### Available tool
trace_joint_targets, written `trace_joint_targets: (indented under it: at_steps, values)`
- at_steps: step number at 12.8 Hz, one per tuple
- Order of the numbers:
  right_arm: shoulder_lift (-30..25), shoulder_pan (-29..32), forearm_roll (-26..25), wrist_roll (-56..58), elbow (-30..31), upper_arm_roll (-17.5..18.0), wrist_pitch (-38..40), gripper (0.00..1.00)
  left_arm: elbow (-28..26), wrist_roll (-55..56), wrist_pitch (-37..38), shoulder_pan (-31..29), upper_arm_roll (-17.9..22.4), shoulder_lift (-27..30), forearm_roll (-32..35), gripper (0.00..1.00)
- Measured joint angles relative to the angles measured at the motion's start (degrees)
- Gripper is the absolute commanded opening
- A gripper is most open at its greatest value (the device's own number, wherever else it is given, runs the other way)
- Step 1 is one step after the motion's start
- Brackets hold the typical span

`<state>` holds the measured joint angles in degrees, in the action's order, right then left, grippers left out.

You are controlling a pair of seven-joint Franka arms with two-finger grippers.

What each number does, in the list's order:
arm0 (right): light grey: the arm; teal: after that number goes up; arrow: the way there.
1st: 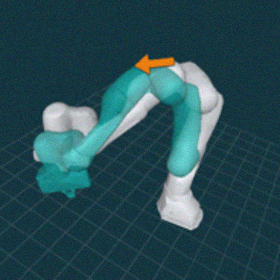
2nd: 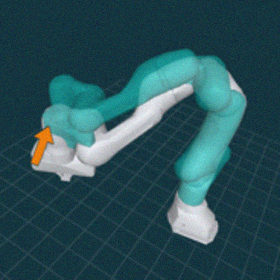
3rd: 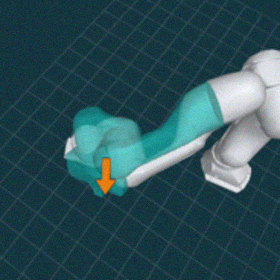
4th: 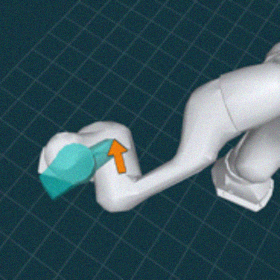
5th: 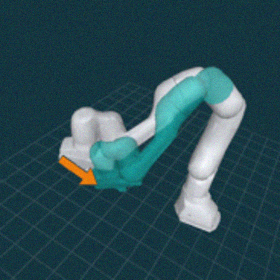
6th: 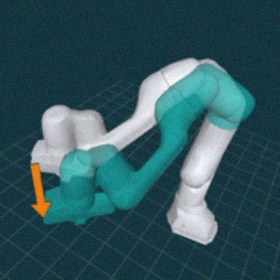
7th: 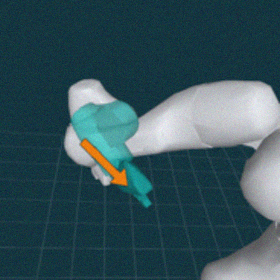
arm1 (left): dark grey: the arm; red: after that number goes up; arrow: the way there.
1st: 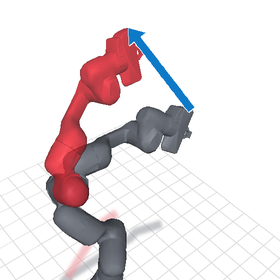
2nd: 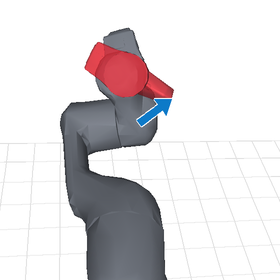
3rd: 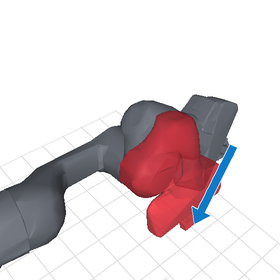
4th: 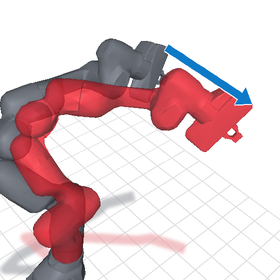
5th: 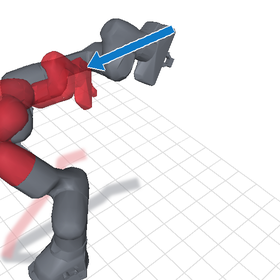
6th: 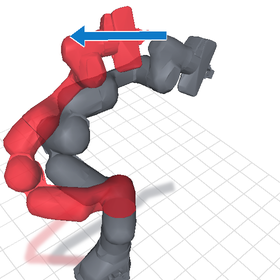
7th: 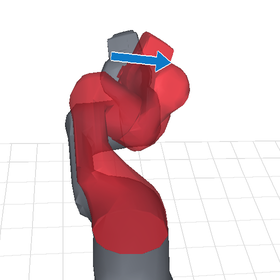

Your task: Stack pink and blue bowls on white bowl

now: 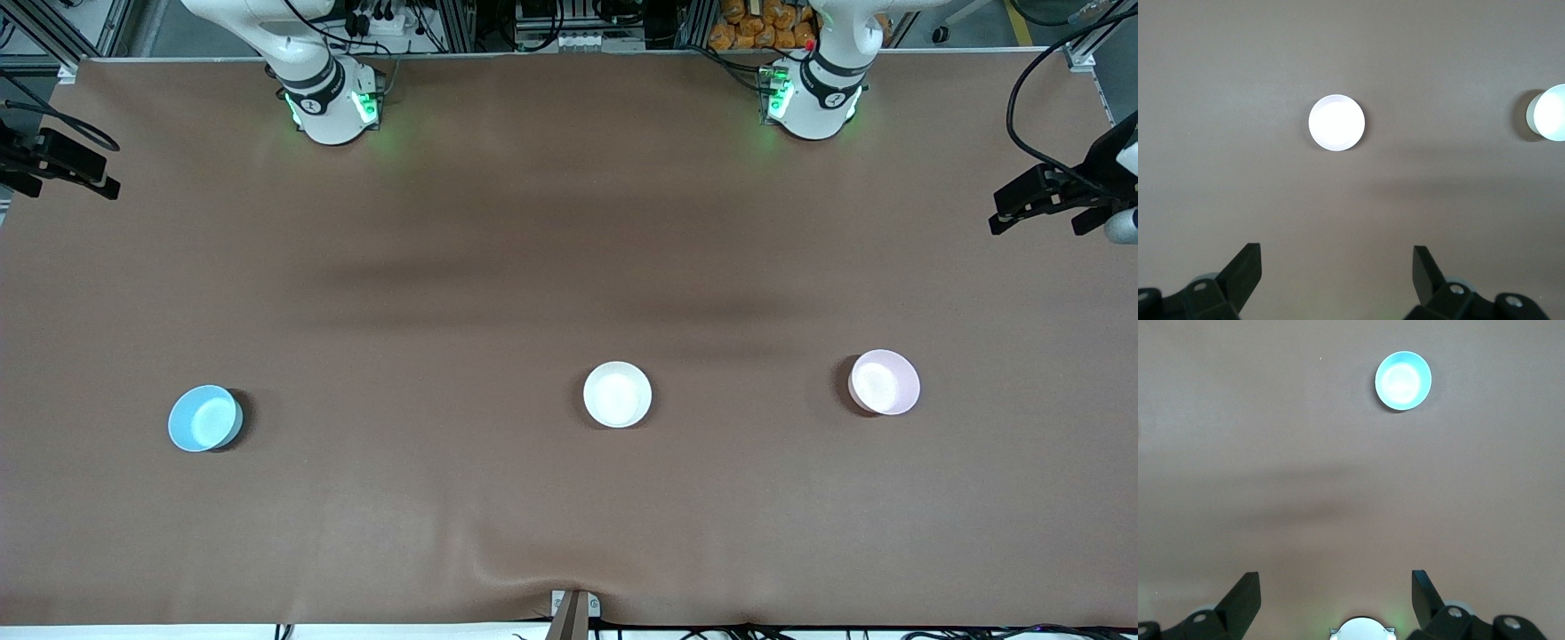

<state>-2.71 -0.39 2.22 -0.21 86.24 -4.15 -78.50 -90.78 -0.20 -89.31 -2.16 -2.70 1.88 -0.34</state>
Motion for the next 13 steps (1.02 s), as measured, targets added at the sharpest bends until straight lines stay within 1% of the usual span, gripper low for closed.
trace_joint_targets:
  at_steps: [7, 13]
  values:
    - [0.0, 0.0, 0.0, 0.0, 0.0, 0.0, -0.13, 1.0, 0.4, -0.01, 0.28, -0.07, 0.08, -0.08, 0.0, 1.0]
    - [0.0, 0.0, 0.0, 0.0, 0.0, 0.0, -0.15, 1.0, 0.4, -0.04, 0.43, -0.97, 0.61, -1.43, 0.0, 1.0]
